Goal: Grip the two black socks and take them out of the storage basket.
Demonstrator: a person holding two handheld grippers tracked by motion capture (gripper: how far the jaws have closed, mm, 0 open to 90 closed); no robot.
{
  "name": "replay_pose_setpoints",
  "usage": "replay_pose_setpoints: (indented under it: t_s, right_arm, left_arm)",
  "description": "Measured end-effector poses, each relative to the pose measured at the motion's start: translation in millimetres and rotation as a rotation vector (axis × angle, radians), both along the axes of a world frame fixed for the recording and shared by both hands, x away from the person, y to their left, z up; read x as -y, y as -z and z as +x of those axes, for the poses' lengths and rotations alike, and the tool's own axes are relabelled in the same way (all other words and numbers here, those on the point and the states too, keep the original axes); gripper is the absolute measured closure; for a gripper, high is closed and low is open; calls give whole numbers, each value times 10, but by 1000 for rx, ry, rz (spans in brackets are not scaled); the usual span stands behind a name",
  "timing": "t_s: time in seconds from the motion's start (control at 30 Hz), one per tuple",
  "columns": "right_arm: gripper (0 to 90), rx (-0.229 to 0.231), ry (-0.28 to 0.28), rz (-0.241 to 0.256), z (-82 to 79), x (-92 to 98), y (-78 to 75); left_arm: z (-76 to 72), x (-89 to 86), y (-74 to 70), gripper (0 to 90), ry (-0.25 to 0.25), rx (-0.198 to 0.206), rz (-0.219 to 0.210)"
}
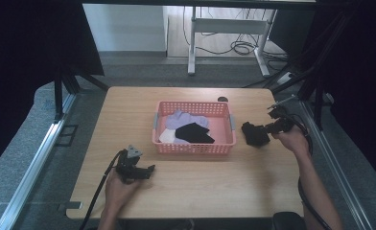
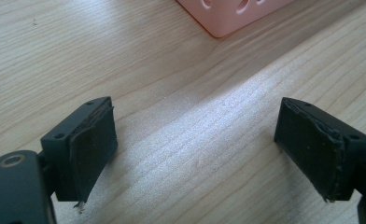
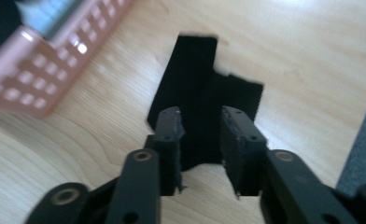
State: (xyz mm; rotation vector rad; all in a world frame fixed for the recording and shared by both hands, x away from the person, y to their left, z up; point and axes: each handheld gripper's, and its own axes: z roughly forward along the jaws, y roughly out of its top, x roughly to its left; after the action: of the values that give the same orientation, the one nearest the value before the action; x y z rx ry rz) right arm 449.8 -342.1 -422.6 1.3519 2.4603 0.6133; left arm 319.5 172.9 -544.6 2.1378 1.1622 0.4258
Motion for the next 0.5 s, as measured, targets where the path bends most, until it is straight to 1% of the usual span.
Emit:
replay_pose_setpoints:
  t_s: [0.03, 0.07, 0.1, 0.13, 0.17, 0.2, 0.23, 0.3, 0.33, 0.37, 0.5]
  right_arm:
    - [612, 10, -5, 4, -3, -18, -46]
    - [612, 10, -5, 4, -3, -18, -46]
    - [574, 23, -21, 11, -6, -63, -124]
    - [546, 30, -24, 13, -6, -91, -157]
    - [534, 35, -30, 14, -6, -124, -188]
    - [534, 35, -30, 14, -6, -124, -188]
    - [505, 45, -51, 23, -2, -196, -241]
    - [490, 51, -69, 33, 8, -280, -289]
    - [490, 51, -69, 33, 8, -280, -289]
    - [478, 58, -87, 42, 22, -373, -334]
    - [456, 72, -137, 60, 58, -575, -415]
  left_arm:
    - [0, 0, 0, 126, 0, 1, 1]
    - [0, 0, 0, 126, 0, 1, 1]
    - [0, 0, 0, 126, 0, 0, 0]
    - [0, 0, 0, 126, 0, 0, 0]
    - [0, 0, -1, 126, 0, 1, 1]
    - [0, 0, 0, 126, 0, 1, 1]
    - [0, -1, -1, 126, 0, 0, 1]
    - [1, -1, -1, 126, 1, 2, 2]
    - [1, -1, -1, 126, 1, 2, 2]
    - [2, -2, -1, 126, 2, 2, 3]
    - [2, -2, -1, 126, 2, 2, 2]
